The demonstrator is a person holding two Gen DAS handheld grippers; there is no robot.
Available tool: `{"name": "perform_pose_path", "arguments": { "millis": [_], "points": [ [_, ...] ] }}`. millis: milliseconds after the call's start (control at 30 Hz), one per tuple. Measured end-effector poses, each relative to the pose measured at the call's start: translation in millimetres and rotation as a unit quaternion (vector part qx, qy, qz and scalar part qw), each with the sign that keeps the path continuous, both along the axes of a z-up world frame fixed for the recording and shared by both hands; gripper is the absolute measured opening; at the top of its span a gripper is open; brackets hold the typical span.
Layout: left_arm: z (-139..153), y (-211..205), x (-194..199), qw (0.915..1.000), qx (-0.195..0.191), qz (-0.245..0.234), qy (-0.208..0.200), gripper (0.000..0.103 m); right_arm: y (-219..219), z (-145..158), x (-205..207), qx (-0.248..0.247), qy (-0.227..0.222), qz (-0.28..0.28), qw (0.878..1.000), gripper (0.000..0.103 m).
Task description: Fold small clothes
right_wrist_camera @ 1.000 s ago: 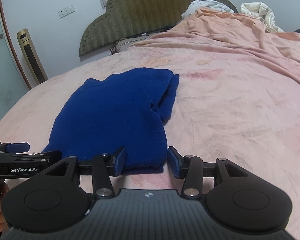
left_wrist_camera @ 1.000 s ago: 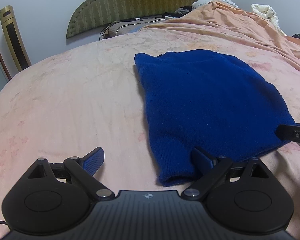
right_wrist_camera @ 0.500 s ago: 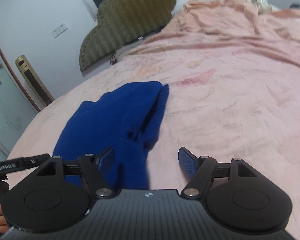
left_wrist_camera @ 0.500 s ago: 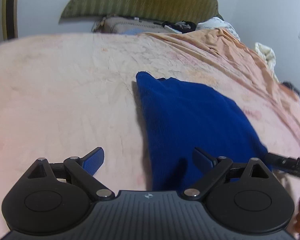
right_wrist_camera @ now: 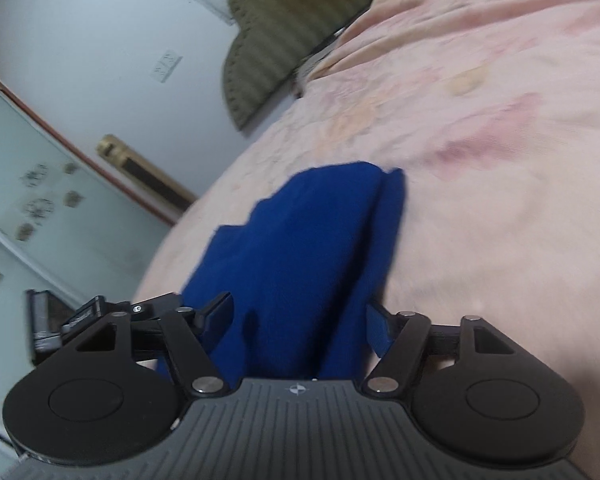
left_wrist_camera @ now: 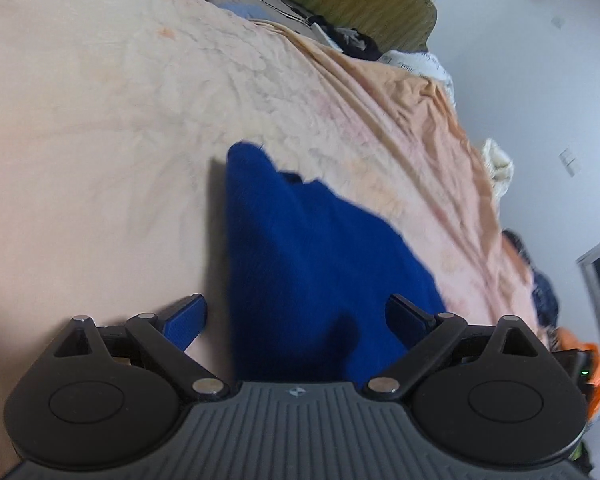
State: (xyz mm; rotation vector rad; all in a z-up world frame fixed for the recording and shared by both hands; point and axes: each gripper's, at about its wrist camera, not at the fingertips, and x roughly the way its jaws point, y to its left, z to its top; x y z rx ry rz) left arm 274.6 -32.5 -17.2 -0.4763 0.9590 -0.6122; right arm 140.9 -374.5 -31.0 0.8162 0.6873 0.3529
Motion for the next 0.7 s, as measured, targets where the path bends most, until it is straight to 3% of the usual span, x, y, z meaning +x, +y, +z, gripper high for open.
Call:
{"name": "perform_pose_path", "arguments": {
  "millis": [33,167,233,267,300,367,400,533,700],
  "points": [
    [-0.1,-1.7,5.3,0.9999,-0.011,-0.004,-0.003,0.097,-2.5,-2.6,9.8,0.010,0.000,0.007,1.000,0.058],
    [-7.4,-16.6,24.9,0.9991,-0.038,-0.017,-0.003,0.092,-5.6,-8.0,48.6,0.043,-0.005,0.041,0.998,0.056],
    [-7.6,-25.4,30.5,0.9996,-0.018,-0.017,-0.015,0.068,0.0,-8.8,67.2,0.051,-0.008,0.066,0.996,0.056],
    [-8.2,-29.0,32.7,0.9996,-0.005,-0.020,-0.019,0.044,4.1,-8.8,74.9,0.045,-0.010,0.074,0.996,0.055],
    [-9.4,-31.9,34.8,0.9994,0.008,-0.025,-0.021,0.026,8.9,-7.2,80.0,0.036,-0.013,0.079,0.996,0.055],
    [-10.5,-31.1,33.2,0.9990,0.015,-0.030,-0.031,0.023,17.3,-3.8,87.4,0.006,-0.011,0.080,0.997,0.050],
    [-7.9,-29.6,29.0,0.9985,0.019,-0.031,-0.042,0.021,22.1,-1.7,88.1,-0.014,-0.010,0.078,0.997,0.043],
    [18.4,-24.4,5.9,0.9917,0.033,-0.043,-0.116,0.021,27.5,11.8,74.1,-0.046,-0.032,0.066,0.996,0.026],
    [47.4,-42.3,5.7,0.9688,0.104,-0.044,-0.221,0.021,39.1,45.8,69.7,-0.081,-0.103,0.068,0.989,0.024]
  ]
}}
